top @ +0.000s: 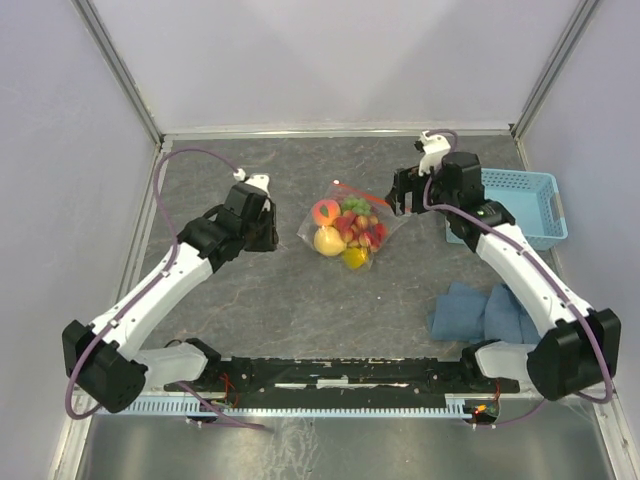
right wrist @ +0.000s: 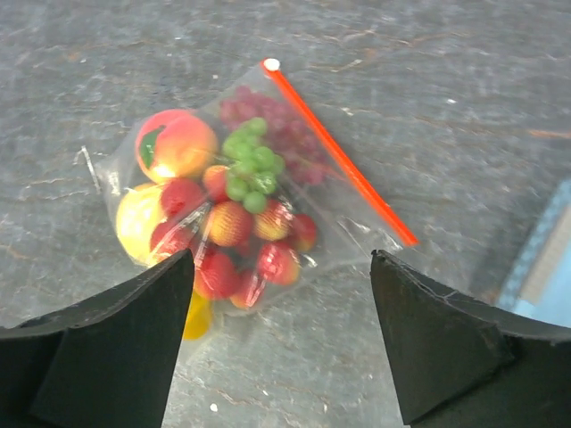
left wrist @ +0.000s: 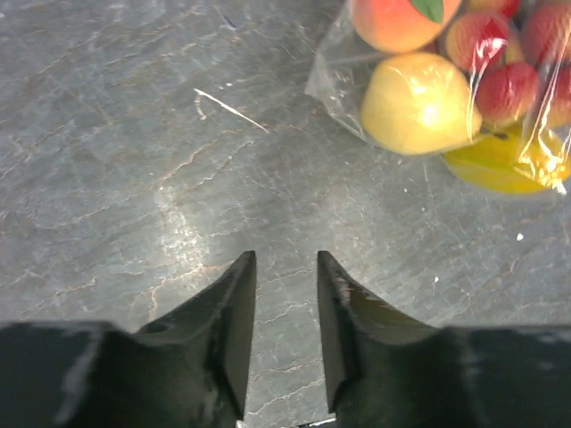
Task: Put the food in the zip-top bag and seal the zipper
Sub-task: Place the zipper food storage bag at the center of the board, then reset both arms
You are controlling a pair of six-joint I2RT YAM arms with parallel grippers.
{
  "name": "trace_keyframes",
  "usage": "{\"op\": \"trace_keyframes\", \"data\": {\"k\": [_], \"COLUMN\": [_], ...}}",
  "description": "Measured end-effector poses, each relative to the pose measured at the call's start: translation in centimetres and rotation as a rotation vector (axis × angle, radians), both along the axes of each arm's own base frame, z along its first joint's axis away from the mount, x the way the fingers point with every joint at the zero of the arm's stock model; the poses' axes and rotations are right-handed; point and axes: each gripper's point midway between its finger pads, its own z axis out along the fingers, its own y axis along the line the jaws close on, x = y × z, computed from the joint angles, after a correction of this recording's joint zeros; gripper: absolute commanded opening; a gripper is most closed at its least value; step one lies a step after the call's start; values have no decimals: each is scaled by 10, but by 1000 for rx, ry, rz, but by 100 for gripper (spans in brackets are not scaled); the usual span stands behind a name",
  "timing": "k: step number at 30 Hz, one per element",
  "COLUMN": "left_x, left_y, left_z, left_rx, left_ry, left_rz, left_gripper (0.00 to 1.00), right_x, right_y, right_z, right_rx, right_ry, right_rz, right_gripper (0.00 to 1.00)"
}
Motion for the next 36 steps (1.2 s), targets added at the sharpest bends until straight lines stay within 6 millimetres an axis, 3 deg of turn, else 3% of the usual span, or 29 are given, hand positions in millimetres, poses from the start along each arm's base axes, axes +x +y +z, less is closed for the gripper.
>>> {"op": "trace_keyframes", "data": {"k": [2,9,15,20,23,28,36], "left_x": [2,-2,-26,-49,-58,-68,-73], "left_y": [11,45,79,107,117,125,131], "left_z": [4,49,107,139,143,128,138], "left_rx": [-10,-48,-148,-234,-269,-300,-334], "left_ry": [-18,-196,-451,-631,-699,-751,-810], "left_rz": [44,161,257,333,361,374,385], "left_gripper": [58,78,93,99,100,100,100], "right_x": [-4,-41,-93,-131,-147,-163,-166], "right_y": [-12,-66,-113,-140,-152,-165,-170], "right_z": [3,29,73,86,83,75,69], "right_rx": [-22,-89,-50,1,16,29,48], "right_ry": [-8,-80,-240,-344,-379,-410,-405], "right_rz": [-56,-271,-448,-542,-583,-629,-666], "right_gripper": [99,99,99,99,99,99,99]}}
